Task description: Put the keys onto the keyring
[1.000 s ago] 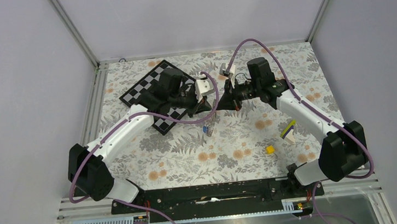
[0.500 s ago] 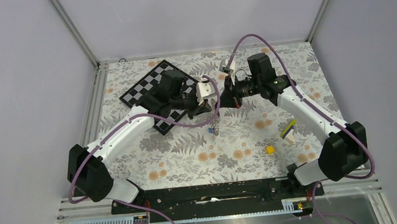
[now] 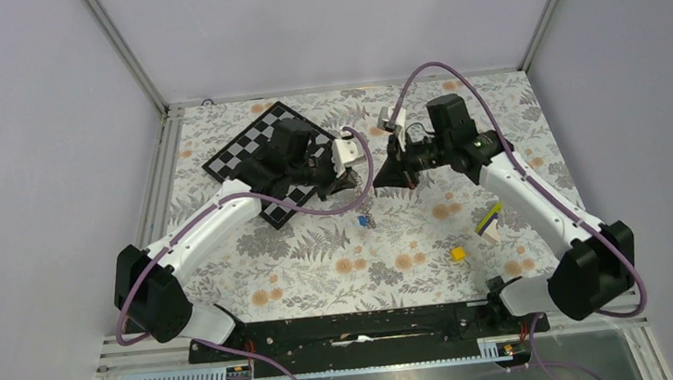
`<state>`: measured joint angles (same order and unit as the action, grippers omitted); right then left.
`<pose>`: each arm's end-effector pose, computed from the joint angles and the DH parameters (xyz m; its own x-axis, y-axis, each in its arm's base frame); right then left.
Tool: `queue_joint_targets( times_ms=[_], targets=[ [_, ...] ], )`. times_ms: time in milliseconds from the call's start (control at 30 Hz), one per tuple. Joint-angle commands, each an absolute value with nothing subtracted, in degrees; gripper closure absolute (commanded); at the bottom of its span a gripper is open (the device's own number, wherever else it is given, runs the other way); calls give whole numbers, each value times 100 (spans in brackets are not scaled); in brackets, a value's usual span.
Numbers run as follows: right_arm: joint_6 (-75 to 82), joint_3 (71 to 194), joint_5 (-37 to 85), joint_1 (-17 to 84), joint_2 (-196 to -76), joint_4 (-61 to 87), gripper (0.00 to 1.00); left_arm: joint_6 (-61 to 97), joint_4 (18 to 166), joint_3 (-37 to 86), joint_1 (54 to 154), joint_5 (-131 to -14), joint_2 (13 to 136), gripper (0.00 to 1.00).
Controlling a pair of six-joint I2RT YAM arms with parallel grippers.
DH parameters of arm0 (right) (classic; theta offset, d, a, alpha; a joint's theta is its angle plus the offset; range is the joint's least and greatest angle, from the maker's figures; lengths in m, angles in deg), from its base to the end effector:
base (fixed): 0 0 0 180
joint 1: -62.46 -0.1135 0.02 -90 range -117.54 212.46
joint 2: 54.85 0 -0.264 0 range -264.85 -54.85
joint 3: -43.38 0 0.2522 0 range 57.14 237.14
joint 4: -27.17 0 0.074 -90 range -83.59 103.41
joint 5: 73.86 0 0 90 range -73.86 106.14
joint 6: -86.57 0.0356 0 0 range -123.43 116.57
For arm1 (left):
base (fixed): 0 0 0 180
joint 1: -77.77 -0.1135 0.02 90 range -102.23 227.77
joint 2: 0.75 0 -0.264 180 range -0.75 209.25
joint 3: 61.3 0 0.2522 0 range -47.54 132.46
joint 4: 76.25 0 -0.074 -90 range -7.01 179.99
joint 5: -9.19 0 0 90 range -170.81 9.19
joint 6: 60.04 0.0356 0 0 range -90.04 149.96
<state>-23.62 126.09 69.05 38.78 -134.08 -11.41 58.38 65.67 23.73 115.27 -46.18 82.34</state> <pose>0.2638 0.1467 0.3333 -0.2044 -0.3169 -0.9262 -0.9700 0.1926 0.1481 0.2445 -0.2131 0.3232 0.0002 0.4935 -0.8698 0.9834 0.1576 0.0896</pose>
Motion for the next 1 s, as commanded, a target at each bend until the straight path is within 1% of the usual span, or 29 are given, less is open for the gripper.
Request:
queue_joint_targets(
  times_ms=[0,233,367,500,633,967],
  targets=[
    [-2902,12336,6635,3917,-12874,-1250,100,5820,6679,2725,11380,-4380,7920,100],
    [-3280,12096,7304,3909,-13031,-1195,100,6014,6372,2917,11372,-3473,7987,100],
    [-3052,12032,7309,3875,-13128,-793,100,5849,6394,2987,11385,-3152,8076,100],
    [-2643,11841,7272,3848,-13040,-267,100,5593,6624,2862,11419,-3199,8073,100],
    [-2421,11728,7403,3846,-12995,-66,100,5492,6795,2740,11428,-3318,8046,100],
    [-2215,11647,7739,3846,-12895,106,100,5474,7001,2530,11477,-3640,8022,100]
  ],
)
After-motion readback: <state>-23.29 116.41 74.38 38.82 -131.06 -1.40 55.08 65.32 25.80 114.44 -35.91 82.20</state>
